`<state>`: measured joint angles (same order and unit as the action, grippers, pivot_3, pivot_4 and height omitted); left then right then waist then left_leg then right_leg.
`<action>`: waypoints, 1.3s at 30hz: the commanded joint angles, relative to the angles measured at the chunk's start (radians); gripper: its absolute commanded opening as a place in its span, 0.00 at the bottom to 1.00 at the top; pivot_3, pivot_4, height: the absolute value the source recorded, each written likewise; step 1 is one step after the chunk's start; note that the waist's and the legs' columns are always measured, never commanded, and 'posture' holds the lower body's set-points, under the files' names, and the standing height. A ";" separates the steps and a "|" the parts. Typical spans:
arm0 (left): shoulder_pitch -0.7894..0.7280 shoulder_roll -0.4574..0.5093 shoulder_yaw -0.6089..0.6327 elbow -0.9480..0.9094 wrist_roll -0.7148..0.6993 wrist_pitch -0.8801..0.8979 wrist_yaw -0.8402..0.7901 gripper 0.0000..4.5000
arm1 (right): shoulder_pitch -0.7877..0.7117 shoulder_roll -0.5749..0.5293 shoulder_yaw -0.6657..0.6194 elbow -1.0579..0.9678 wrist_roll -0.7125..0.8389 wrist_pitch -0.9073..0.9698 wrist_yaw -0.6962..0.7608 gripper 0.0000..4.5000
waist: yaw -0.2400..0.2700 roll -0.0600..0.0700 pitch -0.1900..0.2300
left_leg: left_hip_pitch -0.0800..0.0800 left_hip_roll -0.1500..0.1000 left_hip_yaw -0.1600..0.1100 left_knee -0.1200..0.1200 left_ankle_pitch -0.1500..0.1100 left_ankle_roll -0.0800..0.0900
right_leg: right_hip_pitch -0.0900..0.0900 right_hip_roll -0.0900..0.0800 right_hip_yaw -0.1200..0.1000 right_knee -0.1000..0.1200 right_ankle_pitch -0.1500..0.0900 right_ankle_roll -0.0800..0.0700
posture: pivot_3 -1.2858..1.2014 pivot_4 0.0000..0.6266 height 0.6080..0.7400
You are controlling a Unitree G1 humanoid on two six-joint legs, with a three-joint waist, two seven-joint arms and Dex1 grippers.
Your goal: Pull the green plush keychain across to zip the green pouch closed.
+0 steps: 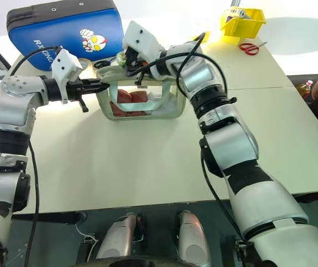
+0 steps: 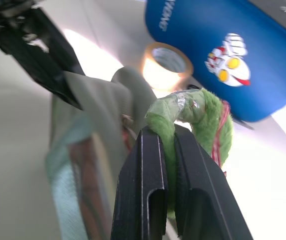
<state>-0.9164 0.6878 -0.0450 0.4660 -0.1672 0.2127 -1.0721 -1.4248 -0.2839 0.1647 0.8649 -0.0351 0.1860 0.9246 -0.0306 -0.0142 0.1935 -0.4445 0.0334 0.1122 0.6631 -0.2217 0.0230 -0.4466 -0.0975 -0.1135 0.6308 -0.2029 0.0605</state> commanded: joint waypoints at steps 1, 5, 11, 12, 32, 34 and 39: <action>-0.015 0.015 0.026 -0.024 -0.006 -0.010 -0.002 0.00 | 0.028 -0.097 -0.073 -0.160 0.010 0.077 -0.066 0.01 | 0.002 0.000 0.000 | 0.000 0.000 0.000 0.000 0.000 0.000 | 0.000 0.000 0.000 0.000 0.000 0.000 | 0.52 0.24 1.00; -0.020 0.016 0.024 -0.013 -0.002 -0.015 -0.003 0.00 | 0.117 -0.207 -0.096 -0.241 -0.037 0.104 -0.176 0.01 | 0.010 0.000 0.000 | 0.000 0.000 0.000 0.000 0.000 0.001 | 0.000 0.000 0.000 0.000 0.000 0.000 | 0.52 0.24 1.00; -0.035 0.014 0.018 0.000 0.005 -0.018 -0.007 0.00 | 0.332 -0.314 -0.048 -0.258 -0.147 0.034 -0.319 0.01 | 0.012 0.000 0.000 | 0.001 0.000 0.001 0.000 -0.001 0.001 | 0.000 0.000 0.000 -0.001 0.000 0.000 | 0.52 0.24 1.00; -0.036 0.013 0.017 -0.001 0.005 -0.016 -0.009 0.00 | 0.363 -0.307 -0.044 -0.255 -0.149 0.032 -0.332 0.01 | 0.012 0.000 0.000 | 0.001 0.000 0.001 0.000 -0.001 0.001 | 0.000 0.000 0.000 0.000 0.000 0.000 | 0.52 0.24 1.00; -0.048 0.008 0.014 0.016 0.014 -0.027 -0.013 0.00 | 0.499 -0.153 -0.160 -0.302 0.045 0.209 -0.284 0.57 | 0.016 0.000 0.000 | 0.002 0.000 0.000 0.001 0.000 0.001 | 0.001 0.001 0.000 0.000 0.000 0.000 | 0.52 0.24 1.00; -0.048 0.008 0.015 0.019 0.015 -0.028 -0.012 0.00 | 0.476 -0.242 -0.153 -0.339 0.042 0.216 -0.215 0.79 | 0.016 0.000 0.000 | 0.001 0.000 0.000 0.001 -0.001 0.002 | 0.001 0.001 0.000 0.000 0.000 0.000 | 0.52 0.24 1.00; -0.043 0.009 0.023 0.025 0.007 -0.024 -0.014 0.08 | 0.476 -0.450 -0.128 -0.545 0.153 0.315 0.124 1.00 | 0.016 0.001 0.000 | 0.001 0.001 0.000 0.000 -0.001 0.002 | 0.001 0.001 0.000 -0.001 0.000 0.000 | 0.52 0.24 1.00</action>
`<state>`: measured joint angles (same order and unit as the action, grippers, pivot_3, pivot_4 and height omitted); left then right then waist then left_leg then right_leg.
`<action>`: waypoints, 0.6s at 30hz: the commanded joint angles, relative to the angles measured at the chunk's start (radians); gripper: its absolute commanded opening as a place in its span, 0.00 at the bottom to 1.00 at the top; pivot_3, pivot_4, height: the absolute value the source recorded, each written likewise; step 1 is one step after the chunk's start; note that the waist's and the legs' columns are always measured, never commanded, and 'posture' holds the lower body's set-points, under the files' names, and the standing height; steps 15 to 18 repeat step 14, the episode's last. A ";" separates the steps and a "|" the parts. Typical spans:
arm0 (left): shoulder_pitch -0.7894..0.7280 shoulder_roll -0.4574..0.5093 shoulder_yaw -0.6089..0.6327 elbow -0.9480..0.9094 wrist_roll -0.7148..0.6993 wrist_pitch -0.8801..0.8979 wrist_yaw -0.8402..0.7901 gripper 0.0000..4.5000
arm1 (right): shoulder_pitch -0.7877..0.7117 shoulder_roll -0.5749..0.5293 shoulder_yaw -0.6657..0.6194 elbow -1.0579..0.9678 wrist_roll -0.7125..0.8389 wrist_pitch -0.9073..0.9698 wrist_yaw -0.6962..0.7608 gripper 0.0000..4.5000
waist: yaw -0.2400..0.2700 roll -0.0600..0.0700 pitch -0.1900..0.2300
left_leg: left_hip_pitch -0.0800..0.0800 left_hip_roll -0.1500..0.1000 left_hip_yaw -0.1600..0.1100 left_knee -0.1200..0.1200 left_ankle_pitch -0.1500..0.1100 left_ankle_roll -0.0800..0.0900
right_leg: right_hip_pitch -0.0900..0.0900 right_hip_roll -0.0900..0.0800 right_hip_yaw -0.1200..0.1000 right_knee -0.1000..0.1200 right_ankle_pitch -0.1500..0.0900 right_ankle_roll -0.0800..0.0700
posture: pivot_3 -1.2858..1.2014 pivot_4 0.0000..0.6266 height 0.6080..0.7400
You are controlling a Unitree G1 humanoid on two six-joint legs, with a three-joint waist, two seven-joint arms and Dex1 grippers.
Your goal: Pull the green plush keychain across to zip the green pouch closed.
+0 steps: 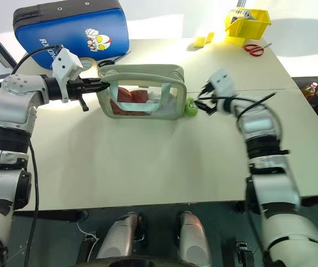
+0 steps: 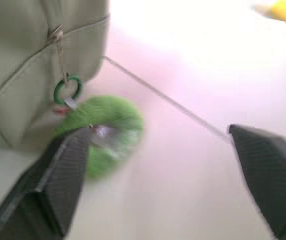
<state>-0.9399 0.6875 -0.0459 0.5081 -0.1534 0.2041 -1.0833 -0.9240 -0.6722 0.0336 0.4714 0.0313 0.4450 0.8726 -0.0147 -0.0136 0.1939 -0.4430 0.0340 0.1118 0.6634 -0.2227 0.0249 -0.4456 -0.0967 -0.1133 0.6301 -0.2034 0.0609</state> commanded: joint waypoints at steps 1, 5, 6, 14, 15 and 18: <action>-0.019 0.012 0.028 -0.017 -0.014 -0.009 -0.009 0.17 | -0.027 -0.087 -0.004 -0.208 0.134 0.104 0.236 1.00 | 0.000 0.000 0.000 | 0.000 0.000 0.000 0.000 0.000 0.000 | 0.000 0.000 0.000 0.000 0.000 0.000 | 0.52 0.24 1.00; -0.021 0.071 0.092 -0.046 -0.095 0.111 -0.067 0.58 | -0.077 -0.118 -0.053 -0.401 0.308 0.312 0.318 1.00 | -0.007 0.000 0.000 | 0.000 0.001 0.000 0.000 0.000 0.000 | -0.001 0.000 0.000 0.000 0.000 0.000 | 0.52 0.24 1.00; -0.018 0.094 0.114 -0.049 -0.113 0.149 -0.073 0.68 | -0.084 -0.120 -0.059 -0.424 0.324 0.339 0.309 1.00 | -0.007 0.000 0.000 | 0.000 0.001 0.000 0.000 0.000 0.000 | -0.001 0.000 0.000 0.000 0.000 0.000 | 0.52 0.24 1.00; 0.089 0.220 0.229 -0.180 -0.188 0.329 -0.036 0.99 | -0.040 -0.116 -0.123 -0.519 0.387 0.441 0.178 1.00 | 0.010 0.000 0.000 | -0.001 -0.001 -0.001 0.000 -0.001 0.000 | -0.001 -0.003 -0.001 -0.002 -0.001 -0.002 | 0.52 0.24 1.00; 0.089 0.220 0.229 -0.180 -0.188 0.329 -0.036 0.99 | -0.040 -0.116 -0.123 -0.519 0.387 0.441 0.178 1.00 | 0.010 0.000 0.000 | -0.001 -0.001 -0.001 0.000 -0.001 0.000 | -0.001 -0.003 -0.001 -0.002 -0.001 -0.002 | 0.52 0.24 1.00; 0.089 0.220 0.229 -0.180 -0.188 0.329 -0.036 0.99 | -0.040 -0.116 -0.123 -0.519 0.387 0.441 0.178 1.00 | 0.010 0.000 0.000 | -0.001 -0.001 -0.001 0.000 -0.001 0.000 | -0.001 -0.003 -0.001 -0.002 -0.001 -0.002 | 0.52 0.24 1.00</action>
